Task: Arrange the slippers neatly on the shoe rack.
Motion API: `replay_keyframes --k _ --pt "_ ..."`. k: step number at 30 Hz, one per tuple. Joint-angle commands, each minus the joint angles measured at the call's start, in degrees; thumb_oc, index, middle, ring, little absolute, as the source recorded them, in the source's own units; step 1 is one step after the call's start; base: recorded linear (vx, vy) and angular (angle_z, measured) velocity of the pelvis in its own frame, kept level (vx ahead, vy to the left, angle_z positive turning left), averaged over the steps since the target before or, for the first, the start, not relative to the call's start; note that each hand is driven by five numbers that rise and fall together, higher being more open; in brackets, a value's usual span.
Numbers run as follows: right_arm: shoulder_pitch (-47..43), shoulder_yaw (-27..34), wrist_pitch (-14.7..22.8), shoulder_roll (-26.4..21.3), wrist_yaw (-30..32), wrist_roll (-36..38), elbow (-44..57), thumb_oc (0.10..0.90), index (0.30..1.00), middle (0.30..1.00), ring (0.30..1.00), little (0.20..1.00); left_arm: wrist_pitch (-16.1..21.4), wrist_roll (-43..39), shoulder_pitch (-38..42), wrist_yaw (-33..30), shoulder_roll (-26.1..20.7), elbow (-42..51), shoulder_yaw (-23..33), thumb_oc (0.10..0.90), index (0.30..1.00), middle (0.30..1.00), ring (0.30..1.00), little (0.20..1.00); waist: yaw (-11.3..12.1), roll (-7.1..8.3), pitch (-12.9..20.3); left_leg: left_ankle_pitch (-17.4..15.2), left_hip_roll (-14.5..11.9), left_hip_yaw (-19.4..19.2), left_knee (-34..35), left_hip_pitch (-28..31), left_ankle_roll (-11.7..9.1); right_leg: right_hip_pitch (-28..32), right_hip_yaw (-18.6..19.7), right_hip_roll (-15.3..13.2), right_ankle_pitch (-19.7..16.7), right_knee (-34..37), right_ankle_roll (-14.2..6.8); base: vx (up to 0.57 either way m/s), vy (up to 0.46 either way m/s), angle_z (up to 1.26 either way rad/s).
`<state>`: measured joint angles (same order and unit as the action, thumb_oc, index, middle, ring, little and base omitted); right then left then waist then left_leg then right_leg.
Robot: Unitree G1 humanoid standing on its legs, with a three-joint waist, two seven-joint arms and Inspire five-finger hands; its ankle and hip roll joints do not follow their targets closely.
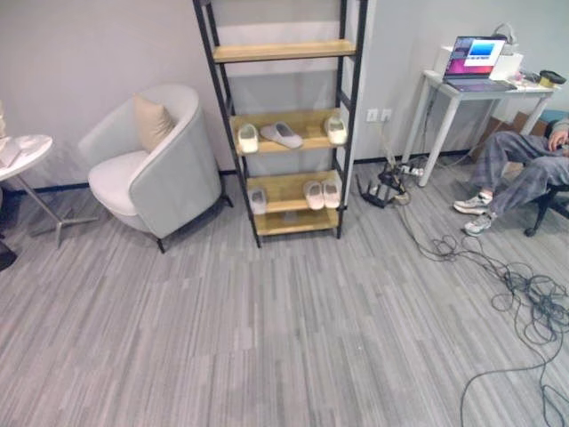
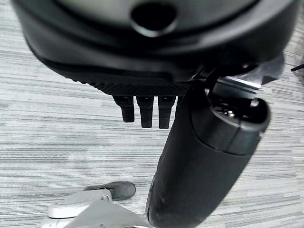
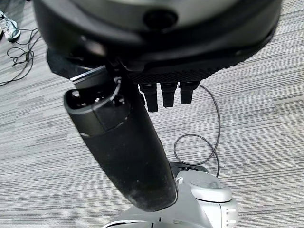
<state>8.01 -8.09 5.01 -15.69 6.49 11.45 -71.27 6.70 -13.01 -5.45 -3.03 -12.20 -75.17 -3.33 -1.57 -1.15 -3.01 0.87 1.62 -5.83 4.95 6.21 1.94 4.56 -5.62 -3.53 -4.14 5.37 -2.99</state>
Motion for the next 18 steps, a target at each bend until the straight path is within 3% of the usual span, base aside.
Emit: replay_keyframes --k 1,7,11,14,15,17,18 --pt "-4.67 0.83 1.01 -1.15 0.20 0.49 -3.11 0.800 0.900 0.900 0.900 0.900 1.96 0.94 4.14 -0.24 -0.11 -0.67 -0.89 0.800 0.900 0.900 0.900 0.900 0.39 -0.26 -1.32 -5.24 -1.64 4.22 0.05 1.98 -2.18 1.98 -0.67 0.61 8.33 -2.09 -1.07 0.01 -0.010 0.05" --pt "-5.98 -0.57 0.50 -1.36 -0.54 -0.91 -2.25 0.800 0.900 0.900 0.900 0.900 1.85 -0.72 4.64 0.67 0.35 -0.11 -1.53 0.800 0.900 0.900 0.900 0.900 0.59 -0.76 -2.38 -4.91 -2.06 4.47 0.05 1.88 -2.18 0.54 -0.80 0.70 9.27 -4.86 -0.92 0.01 -0.020 0.02" --pt "-7.28 -2.57 0.28 -1.53 -1.13 -2.61 -0.90 0.800 0.900 0.900 0.900 0.900 1.79 -8.99 6.94 2.34 1.08 1.22 -0.14 0.800 0.900 0.900 0.900 0.900 0.69 -0.55 -4.94 -3.89 -2.87 4.98 -1.56 -1.34 -3.13 -2.64 -2.54 0.84 10.88 -8.42 0.12 -0.03 -0.058 0.20" --pt "-8.09 -4.25 0.37 -1.69 -1.59 -3.93 -0.70 0.800 0.900 0.900 0.900 0.900 1.87 -8.85 7.36 2.68 1.06 1.56 -1.47 0.800 0.900 0.900 0.900 0.900 1.35 0.95 -7.52 -6.53 -3.14 3.88 -14.80 -7.62 -4.62 -3.28 -2.38 0.76 12.45 -10.08 1.36 0.04 -0.153 0.25" --pt "-7.86 -4.75 0.50 -1.68 -1.73 -4.49 0.10 0.800 0.900 0.900 0.900 0.900 1.77 -8.46 7.69 2.83 1.24 1.91 -2.25 0.800 0.900 0.900 0.900 0.900 1.44 1.47 -8.51 -5.44 -4.05 2.45 -20.73 -11.15 -5.24 -2.86 -2.67 0.63 13.21 -10.40 2.16 0.01 -0.124 -0.01" --pt "-7.86 -4.74 0.49 -1.68 -1.73 -4.49 0.11 0.800 0.900 0.900 0.900 0.900 1.77 -8.45 7.69 2.83 1.24 1.92 -2.25 0.800 0.900 0.900 0.900 0.900 1.37 1.38 -8.39 -5.66 -4.16 2.56 -21.21 -11.54 -5.27 -3.03 -2.76 0.72 13.24 -10.47 2.19 0.07 -0.114 0.32" --pt "-7.90 -5.09 -0.26 -2.23 -0.94 -5.26 -0.36 0.800 0.900 0.900 0.900 0.900 1.75 -7.70 8.90 2.27 1.41 2.99 -3.90 0.800 0.900 0.900 0.900 0.900 1.69 3.00 -11.34 -2.21 -6.81 -3.34 -33.00 -21.26 -4.94 -0.99 -4.41 0.25 14.99 -10.13 3.51 0.21 -0.180 0.51"
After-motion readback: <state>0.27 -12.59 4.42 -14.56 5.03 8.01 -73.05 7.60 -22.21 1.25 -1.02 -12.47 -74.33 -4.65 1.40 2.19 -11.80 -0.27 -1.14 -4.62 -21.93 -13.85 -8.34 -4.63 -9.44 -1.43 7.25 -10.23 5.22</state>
